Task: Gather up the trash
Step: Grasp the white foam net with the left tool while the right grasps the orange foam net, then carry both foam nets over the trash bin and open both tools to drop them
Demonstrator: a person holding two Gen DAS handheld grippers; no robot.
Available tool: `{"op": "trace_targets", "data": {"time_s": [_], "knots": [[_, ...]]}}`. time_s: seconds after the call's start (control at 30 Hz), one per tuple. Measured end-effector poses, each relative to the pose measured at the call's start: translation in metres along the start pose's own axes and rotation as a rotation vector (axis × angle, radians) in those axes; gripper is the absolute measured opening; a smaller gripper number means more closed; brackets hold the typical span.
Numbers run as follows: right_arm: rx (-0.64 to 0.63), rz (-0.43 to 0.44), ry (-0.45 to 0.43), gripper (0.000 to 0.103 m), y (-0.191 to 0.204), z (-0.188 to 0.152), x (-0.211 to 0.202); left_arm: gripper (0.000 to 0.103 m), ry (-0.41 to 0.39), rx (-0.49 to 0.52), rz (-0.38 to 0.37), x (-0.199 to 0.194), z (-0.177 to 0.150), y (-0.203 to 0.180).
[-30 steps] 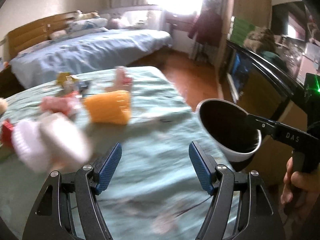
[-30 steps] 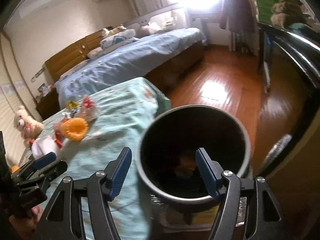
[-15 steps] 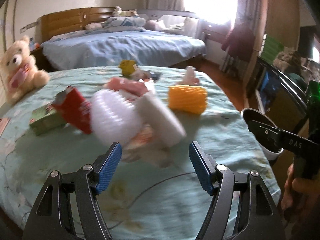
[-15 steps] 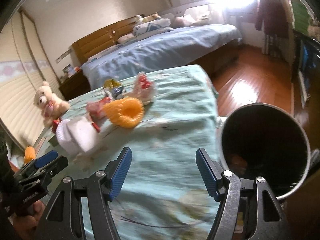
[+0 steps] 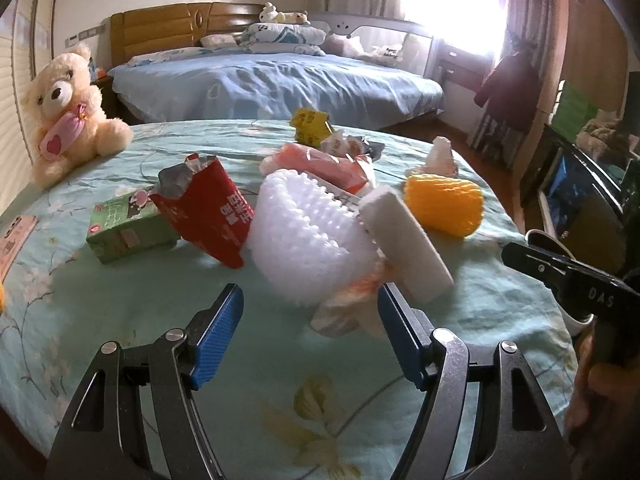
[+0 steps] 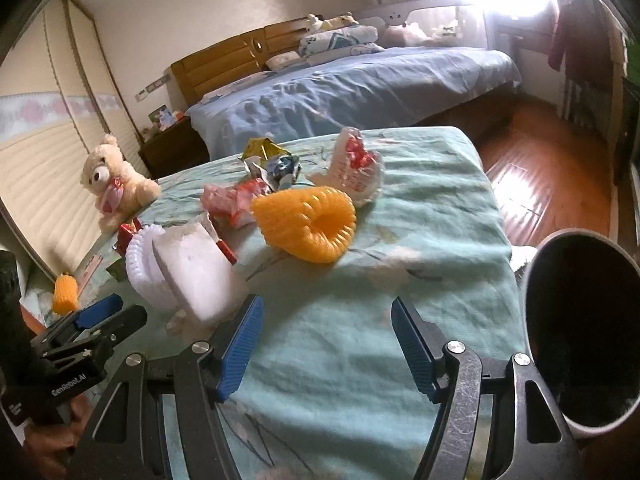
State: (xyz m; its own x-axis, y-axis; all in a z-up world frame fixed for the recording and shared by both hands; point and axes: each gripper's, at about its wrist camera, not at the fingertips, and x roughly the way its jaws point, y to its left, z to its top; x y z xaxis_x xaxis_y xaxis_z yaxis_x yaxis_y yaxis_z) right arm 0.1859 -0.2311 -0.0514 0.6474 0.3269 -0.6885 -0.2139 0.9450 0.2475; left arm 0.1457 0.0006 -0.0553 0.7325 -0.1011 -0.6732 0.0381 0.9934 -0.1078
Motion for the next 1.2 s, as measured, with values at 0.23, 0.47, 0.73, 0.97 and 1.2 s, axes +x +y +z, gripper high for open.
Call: {"op": "trace_targets", "data": {"time_s": [0.23, 0.47, 0.73, 0.97, 1.2], "knots": [[-0.032, 0.017, 0.010, 0.064, 0.008, 0.016, 0.024, 0.071, 0.008, 0.009, -0.010, 0.013, 0.012, 0.003], [-0.052, 0.025, 0.040, 0.019, 0.013, 0.022, 0.050, 0.042, 0.032, 0.011, -0.071, 0.029, 0.016, 0.000], [-0.047, 0.058, 0.000, 0.012, 0.013, 0.010, 0.021, 0.020, 0.003, 0.039, -0.083, 0.013, 0.009, -0.006], [-0.006, 0.046, -0.031, 0.012, 0.000, 0.001, -0.006, 0.020, -0.012, 0.052, -0.122, -0.008, 0.002, -0.019], [0.036, 0.020, -0.036, 0.012, -0.017, -0.013, -0.025, 0.020, -0.004, 0.100, -0.194, -0.017, -0.002, -0.051]]}}
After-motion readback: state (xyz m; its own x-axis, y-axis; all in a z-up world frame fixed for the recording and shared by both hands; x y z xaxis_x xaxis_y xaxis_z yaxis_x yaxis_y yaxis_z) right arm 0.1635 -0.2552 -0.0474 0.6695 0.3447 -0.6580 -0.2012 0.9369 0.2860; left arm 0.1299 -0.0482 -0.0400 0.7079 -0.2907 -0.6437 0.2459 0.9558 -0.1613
